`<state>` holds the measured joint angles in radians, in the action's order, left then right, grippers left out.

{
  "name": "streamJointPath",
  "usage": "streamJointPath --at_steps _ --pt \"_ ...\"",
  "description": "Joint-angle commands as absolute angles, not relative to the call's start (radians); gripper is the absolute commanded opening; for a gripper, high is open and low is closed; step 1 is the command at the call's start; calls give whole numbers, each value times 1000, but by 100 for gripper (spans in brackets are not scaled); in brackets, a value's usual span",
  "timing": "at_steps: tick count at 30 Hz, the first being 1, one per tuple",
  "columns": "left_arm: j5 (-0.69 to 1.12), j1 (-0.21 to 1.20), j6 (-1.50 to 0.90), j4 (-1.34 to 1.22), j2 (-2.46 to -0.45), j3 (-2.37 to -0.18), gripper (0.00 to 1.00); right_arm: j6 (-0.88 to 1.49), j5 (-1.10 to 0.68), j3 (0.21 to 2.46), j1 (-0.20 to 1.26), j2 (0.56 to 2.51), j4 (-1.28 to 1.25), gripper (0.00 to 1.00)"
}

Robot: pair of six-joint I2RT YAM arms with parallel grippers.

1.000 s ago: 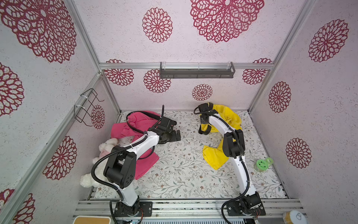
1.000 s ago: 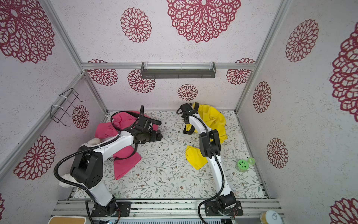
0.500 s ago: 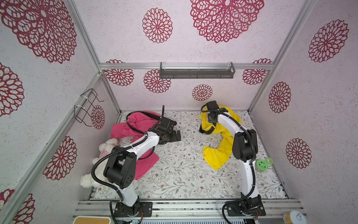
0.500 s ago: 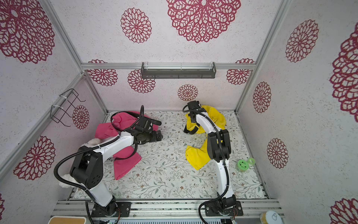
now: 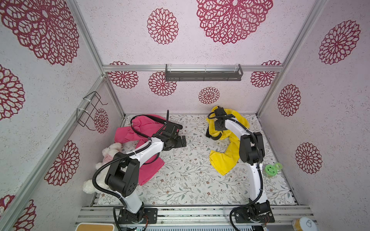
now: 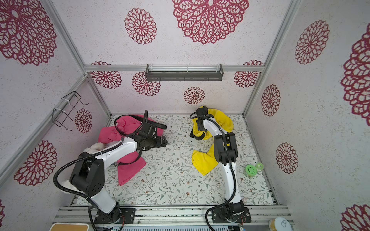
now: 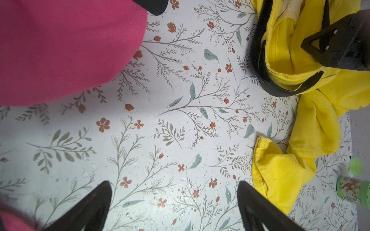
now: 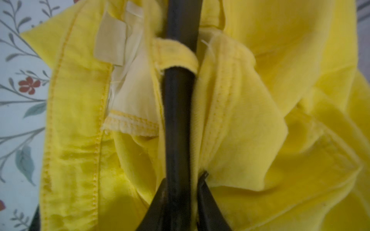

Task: Remove the belt from the trousers
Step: Adjust the trousers at the center of the board.

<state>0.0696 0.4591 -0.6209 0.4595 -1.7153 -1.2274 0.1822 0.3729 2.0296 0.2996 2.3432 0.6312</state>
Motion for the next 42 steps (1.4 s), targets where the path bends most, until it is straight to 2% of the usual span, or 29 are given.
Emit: streamJointPath --at_steps 1,2,7,18,25,30,33,37,41,42 --pt "37 456 -631 440 -1662 -1215 100 159 301 2007 328 2263 625 3" --pt "26 453 -625 444 -1653 -1215 100 136 276 1976 341 2216 601 0" --pt "7 407 -626 452 -1586 -1195 100 30 169 1916 413 1994 598 0" --pt "-67 311 -599 514 -1340 -1173 100 -167 29 1988 593 1608 867 0" --pt "-39 331 -591 538 -1248 -1186 100 -127 66 1717 604 1433 852 0" --pt "-40 373 -570 549 -1239 -1179 100 -65 80 1494 603 1469 699 0" --pt "-30 411 -556 542 -1260 -1188 100 -73 116 1471 585 1565 600 0" --pt "17 482 -518 524 -1335 -1219 100 -180 170 1637 580 1775 601 0" --pt "67 522 -488 493 -1440 -1219 99 -211 121 1872 575 1962 649 0" --pt "75 523 -486 482 -1462 -1210 98 -204 117 1917 576 1988 666 11"
